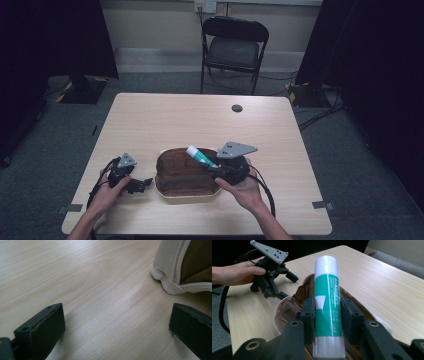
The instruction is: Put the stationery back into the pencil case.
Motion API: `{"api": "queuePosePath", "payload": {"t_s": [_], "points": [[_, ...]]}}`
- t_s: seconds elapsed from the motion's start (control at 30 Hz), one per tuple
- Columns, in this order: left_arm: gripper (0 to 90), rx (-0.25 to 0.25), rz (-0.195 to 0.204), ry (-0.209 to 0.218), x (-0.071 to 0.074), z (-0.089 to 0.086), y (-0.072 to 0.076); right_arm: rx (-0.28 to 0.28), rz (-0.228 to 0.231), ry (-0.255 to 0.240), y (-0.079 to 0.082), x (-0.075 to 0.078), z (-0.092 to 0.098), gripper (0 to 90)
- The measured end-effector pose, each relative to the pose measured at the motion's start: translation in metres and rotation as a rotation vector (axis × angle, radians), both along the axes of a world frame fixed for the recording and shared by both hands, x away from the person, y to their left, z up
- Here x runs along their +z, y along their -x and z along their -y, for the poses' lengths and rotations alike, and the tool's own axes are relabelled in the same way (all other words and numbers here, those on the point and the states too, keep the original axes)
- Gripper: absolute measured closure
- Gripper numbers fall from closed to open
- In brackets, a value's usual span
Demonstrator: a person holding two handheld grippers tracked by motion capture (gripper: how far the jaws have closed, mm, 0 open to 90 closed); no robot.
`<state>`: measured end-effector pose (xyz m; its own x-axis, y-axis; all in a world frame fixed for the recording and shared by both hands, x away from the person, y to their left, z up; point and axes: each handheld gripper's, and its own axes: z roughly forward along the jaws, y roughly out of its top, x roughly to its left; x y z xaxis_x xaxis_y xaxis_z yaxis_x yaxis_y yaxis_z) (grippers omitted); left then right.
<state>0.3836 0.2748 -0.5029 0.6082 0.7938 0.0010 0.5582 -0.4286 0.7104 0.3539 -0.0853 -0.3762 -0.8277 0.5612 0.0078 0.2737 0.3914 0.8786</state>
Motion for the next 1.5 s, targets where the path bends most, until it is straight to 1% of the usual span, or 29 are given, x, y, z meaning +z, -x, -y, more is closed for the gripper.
{"api": "queuePosePath", "payload": {"t_s": [0.1,0.27,0.3,0.4,0.43,0.5,0.6,0.7,0.8,0.87,0.97,1.03,1.1,1.13,1.3,1.4,1.5], "points": [[0.0,0.000,0.001,0.000,0.000,0.000,0.000,0.016,-0.008,0.000,-0.003,-0.004,-0.011,66.0],[0.0,0.000,0.001,0.001,0.000,0.000,0.000,0.051,-0.030,0.031,-0.009,-0.012,-0.032,66.0],[0.0,0.000,0.001,0.000,0.000,0.000,0.000,0.058,-0.037,0.039,-0.010,-0.014,-0.036,66.0],[0.0,0.000,0.000,0.000,0.000,0.000,0.000,0.072,-0.064,0.039,-0.011,-0.023,-0.046,66.0],[0.0,0.001,0.001,0.001,0.000,0.000,0.000,0.076,-0.068,0.048,-0.012,-0.027,-0.050,66.0],[0.0,0.000,0.001,0.000,0.000,0.000,0.000,0.079,-0.083,0.055,-0.014,-0.032,-0.053,66.0],[0.0,-0.001,0.001,0.000,0.000,0.000,0.000,0.075,-0.109,0.077,-0.018,-0.038,-0.057,66.0],[0.0,0.000,0.001,0.000,0.000,0.000,0.000,0.081,-0.116,0.095,-0.022,-0.043,-0.060,65.9],[0.0,0.001,0.000,0.001,0.000,0.000,0.000,0.075,-0.138,0.120,-0.031,-0.049,-0.062,65.9],[0.0,0.000,0.001,0.001,0.000,0.000,0.000,0.064,-0.155,0.118,-0.036,-0.052,-0.063,65.9],[0.0,0.000,0.001,0.000,0.000,0.000,0.000,0.059,-0.171,0.128,-0.041,-0.058,-0.064,65.8],[0.0,0.000,0.001,0.000,0.000,0.000,0.000,0.051,-0.184,0.121,-0.044,-0.059,-0.063,65.4],[0.0,0.000,0.000,0.000,0.000,0.000,0.000,0.044,-0.187,0.118,-0.045,-0.059,-0.063,65.3],[0.0,0.000,0.001,0.000,0.000,0.000,0.000,0.025,-0.193,0.106,-0.047,-0.059,-0.062,63.8],[0.0,0.000,0.000,0.001,0.000,0.000,0.000,0.022,-0.198,0.119,-0.048,-0.059,-0.060,65.1],[0.0,0.000,0.000,0.001,0.000,0.000,0.000,0.021,-0.188,0.102,-0.047,-0.057,-0.056,65.3],[0.0,0.000,0.001,0.001,0.000,0.000,0.000,0.028,-0.186,0.096,-0.045,-0.056,-0.055,65.3]]}}
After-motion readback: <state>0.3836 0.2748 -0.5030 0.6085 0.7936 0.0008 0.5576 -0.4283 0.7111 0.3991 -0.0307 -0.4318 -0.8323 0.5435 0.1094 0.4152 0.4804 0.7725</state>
